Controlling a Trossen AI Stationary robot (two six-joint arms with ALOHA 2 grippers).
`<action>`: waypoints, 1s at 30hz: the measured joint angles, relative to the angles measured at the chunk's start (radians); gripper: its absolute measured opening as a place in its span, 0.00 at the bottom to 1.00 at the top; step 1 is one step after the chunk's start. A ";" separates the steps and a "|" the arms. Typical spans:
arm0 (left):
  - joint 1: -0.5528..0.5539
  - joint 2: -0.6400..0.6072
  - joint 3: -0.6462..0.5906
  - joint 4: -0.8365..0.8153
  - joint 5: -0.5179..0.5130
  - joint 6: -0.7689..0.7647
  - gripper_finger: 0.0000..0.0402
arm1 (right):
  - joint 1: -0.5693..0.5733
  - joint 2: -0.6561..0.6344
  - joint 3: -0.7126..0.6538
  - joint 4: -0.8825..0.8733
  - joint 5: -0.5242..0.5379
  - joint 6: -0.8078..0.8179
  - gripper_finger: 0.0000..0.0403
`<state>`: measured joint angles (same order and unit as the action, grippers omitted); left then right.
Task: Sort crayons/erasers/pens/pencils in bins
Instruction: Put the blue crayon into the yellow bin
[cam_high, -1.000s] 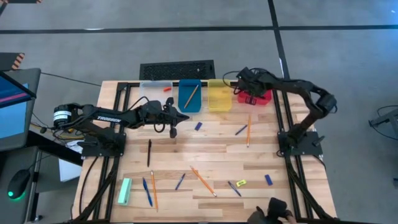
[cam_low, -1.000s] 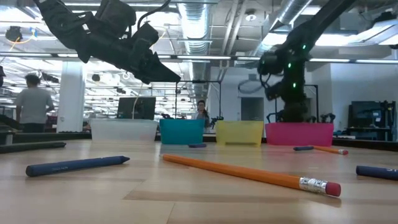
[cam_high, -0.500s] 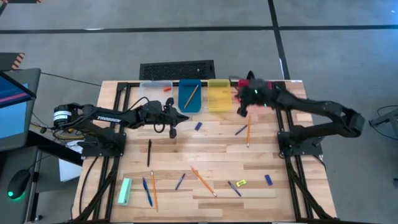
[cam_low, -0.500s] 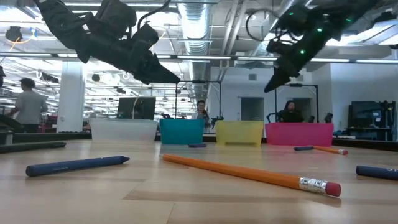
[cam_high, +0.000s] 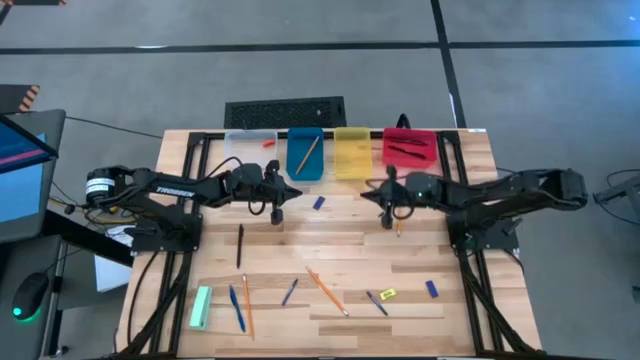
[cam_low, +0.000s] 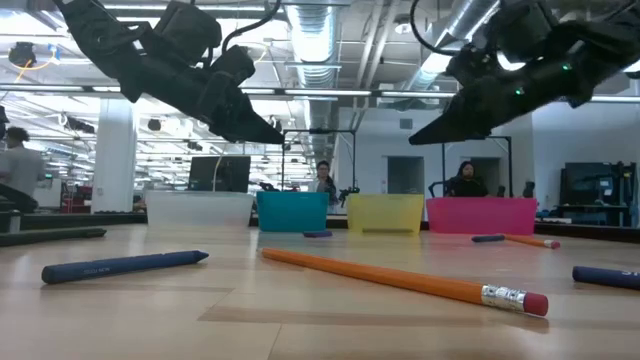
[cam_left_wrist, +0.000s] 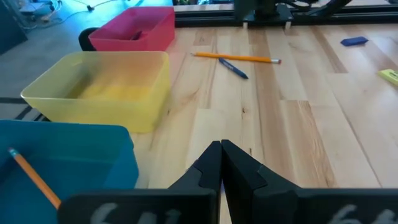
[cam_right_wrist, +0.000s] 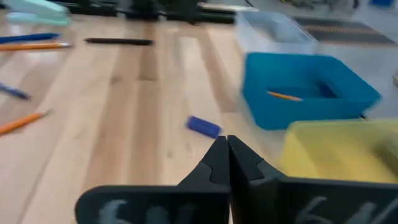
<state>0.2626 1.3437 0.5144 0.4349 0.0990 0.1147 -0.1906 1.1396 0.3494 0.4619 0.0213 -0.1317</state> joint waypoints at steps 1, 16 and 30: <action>0.000 0.000 0.000 0.000 0.000 -0.006 0.00 | 0.011 0.004 -0.018 0.033 -0.001 -0.005 0.01; -0.031 0.000 0.000 -0.034 -0.068 -0.040 0.00 | 0.021 0.007 -0.143 0.102 -0.108 0.067 0.01; -0.031 0.000 -0.026 0.027 -0.024 -0.017 0.00 | 0.002 0.014 0.153 -0.657 -0.039 0.031 0.19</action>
<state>0.2317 1.3434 0.4889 0.4616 0.0748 0.0979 -0.1882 1.1538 0.5021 -0.1949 -0.0174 -0.1005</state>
